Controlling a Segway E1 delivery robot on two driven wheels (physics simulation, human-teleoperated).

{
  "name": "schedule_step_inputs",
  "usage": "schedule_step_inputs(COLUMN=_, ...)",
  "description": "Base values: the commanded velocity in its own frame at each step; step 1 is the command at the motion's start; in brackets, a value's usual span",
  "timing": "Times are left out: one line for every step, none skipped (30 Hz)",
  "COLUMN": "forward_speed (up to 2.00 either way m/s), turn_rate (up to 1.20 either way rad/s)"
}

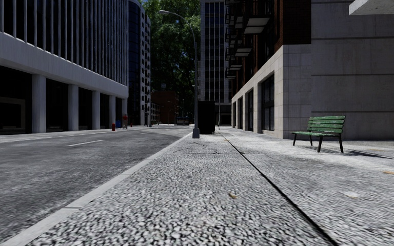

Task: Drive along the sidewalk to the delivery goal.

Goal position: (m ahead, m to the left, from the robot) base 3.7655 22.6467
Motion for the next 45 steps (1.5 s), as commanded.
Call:
schedule_step_inputs(forward_speed=0.0, turn_rate=0.0)
schedule_step_inputs(forward_speed=0.0, turn_rate=0.0)
schedule_step_inputs(forward_speed=0.0, turn_rate=0.0)
schedule_step_inputs(forward_speed=0.0, turn_rate=0.0)
schedule_step_inputs(forward_speed=0.0, turn_rate=0.0)
schedule_step_inputs(forward_speed=0.0, turn_rate=0.0)
schedule_step_inputs(forward_speed=0.0, turn_rate=0.0)
schedule_step_inputs(forward_speed=0.0, turn_rate=0.0)
schedule_step_inputs(forward_speed=0.0, turn_rate=0.0)
schedule_step_inputs(forward_speed=0.0, turn_rate=0.0)
schedule_step_inputs(forward_speed=0.0, turn_rate=0.0)
schedule_step_inputs(forward_speed=0.0, turn_rate=0.0)
schedule_step_inputs(forward_speed=0.0, turn_rate=0.0)
schedule_step_inputs(forward_speed=0.0, turn_rate=0.0)
schedule_step_inputs(forward_speed=0.0, turn_rate=0.0)
schedule_step_inputs(forward_speed=0.0, turn_rate=0.0)
schedule_step_inputs(forward_speed=0.0, turn_rate=0.0)
schedule_step_inputs(forward_speed=0.0, turn_rate=0.0)
schedule_step_inputs(forward_speed=0.0, turn_rate=0.0)
schedule_step_inputs(forward_speed=0.0, turn_rate=0.0)
schedule_step_inputs(forward_speed=0.0, turn_rate=0.0)
schedule_step_inputs(forward_speed=0.0, turn_rate=0.0)
schedule_step_inputs(forward_speed=0.0, turn_rate=0.0)
schedule_step_inputs(forward_speed=0.0, turn_rate=0.0)
schedule_step_inputs(forward_speed=0.0, turn_rate=0.0)
schedule_step_inputs(forward_speed=0.0, turn_rate=0.0)
schedule_step_inputs(forward_speed=0.0, turn_rate=0.0)
schedule_step_inputs(forward_speed=0.0, turn_rate=0.0)
schedule_step_inputs(forward_speed=0.0, turn_rate=0.0)
schedule_step_inputs(forward_speed=0.0, turn_rate=0.0)
schedule_step_inputs(forward_speed=1.38, turn_rate=0.0)
schedule_step_inputs(forward_speed=1.99, turn_rate=0.0)
schedule_step_inputs(forward_speed=1.99, turn_rate=0.0)
schedule_step_inputs(forward_speed=1.99, turn_rate=0.0)
schedule_step_inputs(forward_speed=1.99, turn_rate=0.0)
schedule_step_inputs(forward_speed=1.99, turn_rate=0.0)
schedule_step_inputs(forward_speed=1.99, turn_rate=0.0)
schedule_step_inputs(forward_speed=1.99, turn_rate=0.0)
schedule_step_inputs(forward_speed=1.99, turn_rate=0.0)
schedule_step_inputs(forward_speed=1.99, turn_rate=0.0)
schedule_step_inputs(forward_speed=1.99, turn_rate=0.0)
schedule_step_inputs(forward_speed=1.99, turn_rate=0.0)
schedule_step_inputs(forward_speed=1.99, turn_rate=0.0)
schedule_step_inputs(forward_speed=1.99, turn_rate=0.0)
schedule_step_inputs(forward_speed=2.0, turn_rate=0.0)
